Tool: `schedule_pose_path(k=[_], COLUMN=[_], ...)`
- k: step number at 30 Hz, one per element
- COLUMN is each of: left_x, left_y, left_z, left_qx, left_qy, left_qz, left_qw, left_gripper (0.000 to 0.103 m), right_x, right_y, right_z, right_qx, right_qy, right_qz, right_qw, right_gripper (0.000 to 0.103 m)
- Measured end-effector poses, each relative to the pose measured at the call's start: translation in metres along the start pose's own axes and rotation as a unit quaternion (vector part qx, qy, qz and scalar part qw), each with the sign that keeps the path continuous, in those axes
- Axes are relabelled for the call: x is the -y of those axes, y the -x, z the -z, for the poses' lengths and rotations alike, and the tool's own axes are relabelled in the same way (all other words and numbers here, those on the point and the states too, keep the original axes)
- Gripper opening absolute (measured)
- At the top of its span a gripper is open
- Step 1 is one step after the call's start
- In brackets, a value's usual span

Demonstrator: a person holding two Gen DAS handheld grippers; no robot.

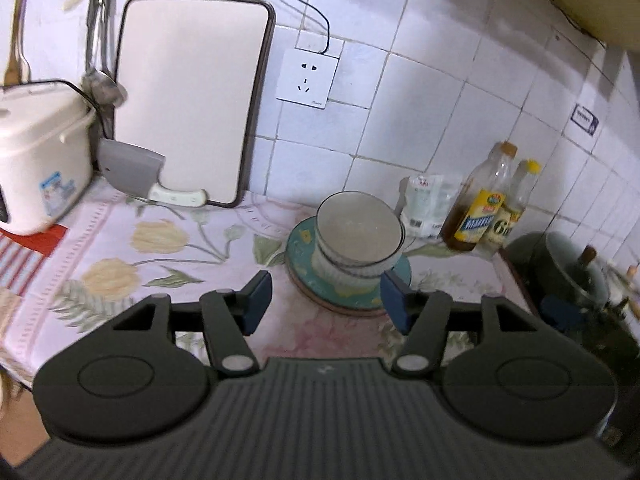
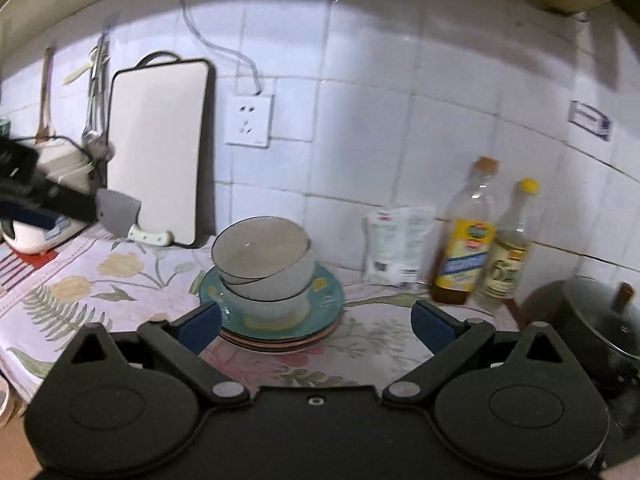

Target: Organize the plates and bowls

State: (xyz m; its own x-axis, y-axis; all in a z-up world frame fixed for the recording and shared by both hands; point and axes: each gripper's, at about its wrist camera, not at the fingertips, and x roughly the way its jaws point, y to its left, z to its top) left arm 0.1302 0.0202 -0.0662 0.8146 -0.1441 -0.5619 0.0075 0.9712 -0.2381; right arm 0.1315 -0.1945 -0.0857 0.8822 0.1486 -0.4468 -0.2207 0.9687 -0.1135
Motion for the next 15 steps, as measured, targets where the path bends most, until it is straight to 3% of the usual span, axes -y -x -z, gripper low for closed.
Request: schedule_pose_path(k=[6, 13, 15], left_x=[0.010, 0.024, 0.027], left_y=[0.029, 0.046, 0.050], left_z=[0.013, 0.026, 0.028], left_qx=[-0.002, -0.016, -0.021], left_qy=[-0.033, -0.074, -0.081], left_qz=[-0.034, -0.083, -0.098], left_qw=[0.9989, 0.9937, 0.9917], left_gripper=[0.071, 0.096, 0.097], right_x=[0.011, 0.020, 0.019], right_y=[0.033, 0.062, 0.069], right_z=[-0.001, -0.011, -0.014], right_qx=[-0.033, -0.098, -0.120], right_qy=[-0.039, -0.062, -0.049], right_qz=[0.018, 0.094, 0.113], right_qw=[0.999, 0.989, 0.985], right_gripper=[0.102, 0.103, 0.103])
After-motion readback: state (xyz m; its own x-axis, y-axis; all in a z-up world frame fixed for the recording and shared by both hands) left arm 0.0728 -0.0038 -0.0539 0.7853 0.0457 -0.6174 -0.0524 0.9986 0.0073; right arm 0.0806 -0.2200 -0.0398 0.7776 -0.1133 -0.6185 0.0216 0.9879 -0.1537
